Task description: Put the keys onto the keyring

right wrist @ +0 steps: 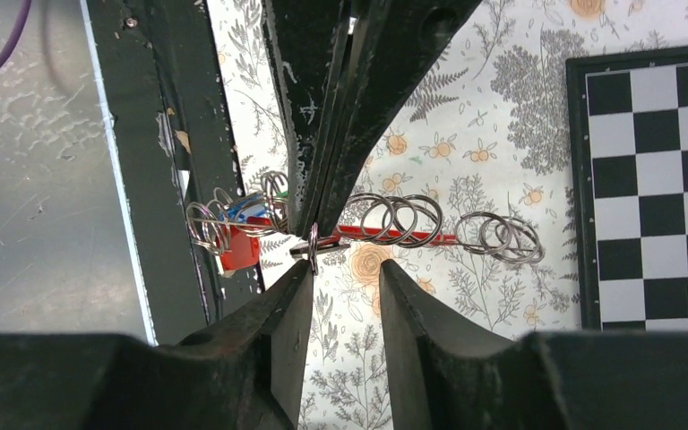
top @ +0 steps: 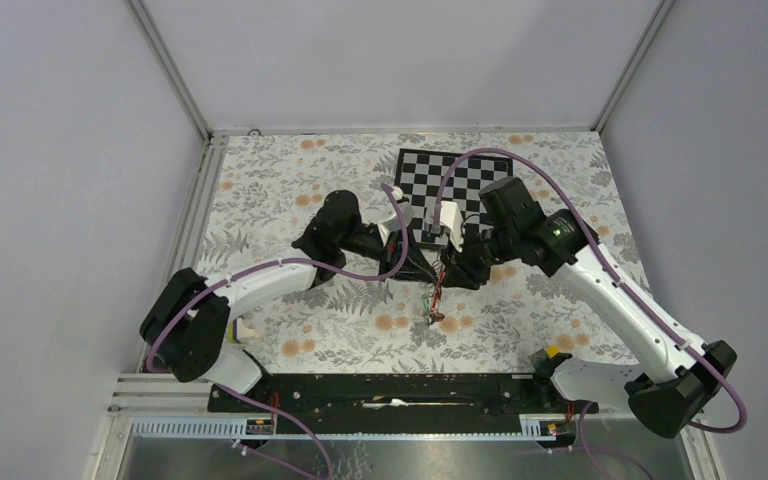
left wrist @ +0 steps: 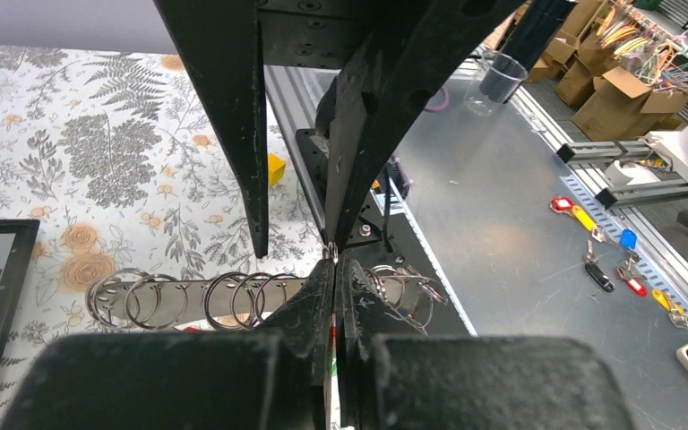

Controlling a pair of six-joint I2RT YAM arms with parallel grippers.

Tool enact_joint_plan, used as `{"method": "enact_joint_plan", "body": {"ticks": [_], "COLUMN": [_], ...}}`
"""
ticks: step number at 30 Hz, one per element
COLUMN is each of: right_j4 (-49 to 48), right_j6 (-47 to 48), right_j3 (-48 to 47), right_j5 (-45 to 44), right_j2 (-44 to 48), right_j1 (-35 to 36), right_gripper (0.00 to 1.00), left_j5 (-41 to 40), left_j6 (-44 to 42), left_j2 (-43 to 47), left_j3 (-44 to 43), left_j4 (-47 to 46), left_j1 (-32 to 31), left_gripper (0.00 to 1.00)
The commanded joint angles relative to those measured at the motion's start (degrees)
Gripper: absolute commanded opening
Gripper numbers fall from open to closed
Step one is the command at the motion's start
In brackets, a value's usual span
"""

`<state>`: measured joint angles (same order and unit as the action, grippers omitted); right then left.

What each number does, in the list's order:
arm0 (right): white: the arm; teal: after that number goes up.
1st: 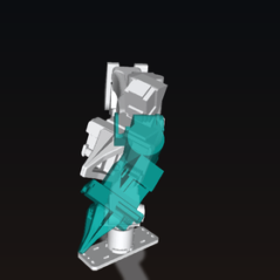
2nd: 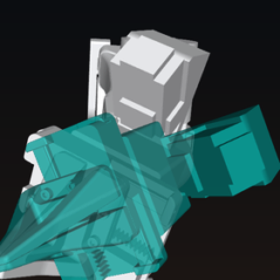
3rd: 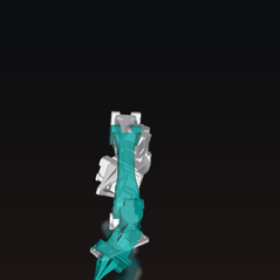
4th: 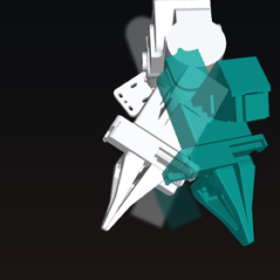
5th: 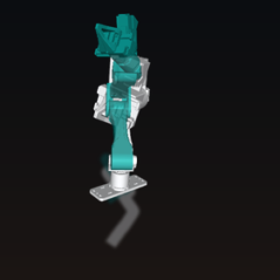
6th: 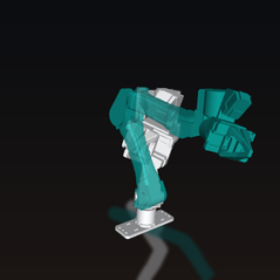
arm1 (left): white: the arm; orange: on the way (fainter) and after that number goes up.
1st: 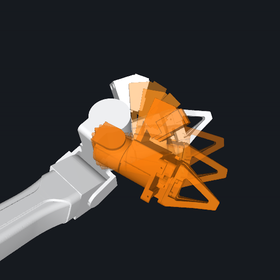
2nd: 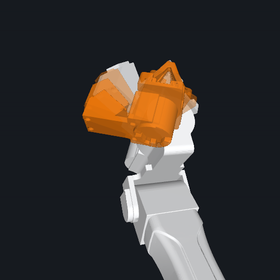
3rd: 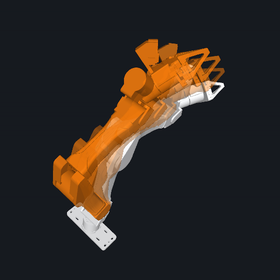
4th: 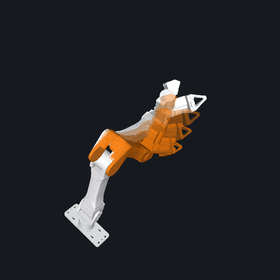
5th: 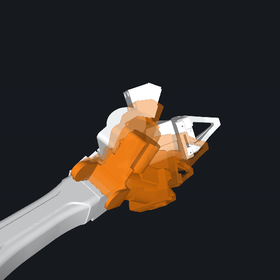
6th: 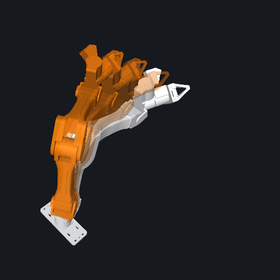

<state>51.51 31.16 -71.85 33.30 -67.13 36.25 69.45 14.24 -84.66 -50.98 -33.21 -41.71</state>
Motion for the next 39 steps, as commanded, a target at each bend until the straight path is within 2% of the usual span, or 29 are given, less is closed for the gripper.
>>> {"method": "enact_joint_plan", "body": {"ticks": [1,9,18,24,28,31,37,39], "right_j4": [-2.8,-4.1,-4.2,-4.3,-4.7,-5.4,-6.2,-6.1], "right_j6": [1.8,2.9,3.4,3.5,2.8,1.5,-0.1,-0.1], "right_j3": [1.0,2.6,3.2,3.9,3.6,3.0,2.2,2.0], "right_j5": [4.9,9.4,10.9,11.8,13.0,13.6,12.5,11.7], "right_j2": [2.4,2.8,2.5,2.3,1.4,0.5,-0.2,0.4], "right_j1": [-0.7,-1.6,-1.7,-1.8,-1.8,-1.9,-1.8,-1.8], "right_gripper": [0.41,0.37,0.08,0.0,0.0,0.04,0.26,0.31], "left_j5": [4.3,4.5,4.6,4.8,4.6,4.4,4.4,4.5], "left_j6": [3.0,7.2,8.4,11.8,12.6,12.6,12.1,11.7], "left_j2": [3.4,3.2,3.2,2.8,2.4,2.3,2.2,2.2], "left_j3": [-1.6,-0.3,0.5,1.5,1.8,2.2,2.6,2.7], "left_j4": [-6.7,-12.7,-15.3,-21.5,-23.0,-23.2,-23.1,-22.6], "left_j1": [0.6,0.8,0.8,0.8,0.8,0.7,0.7,0.7], "left_gripper": [0.0,0.0,0.0,0.0,0.0,0.0,0.0,0.0]}}
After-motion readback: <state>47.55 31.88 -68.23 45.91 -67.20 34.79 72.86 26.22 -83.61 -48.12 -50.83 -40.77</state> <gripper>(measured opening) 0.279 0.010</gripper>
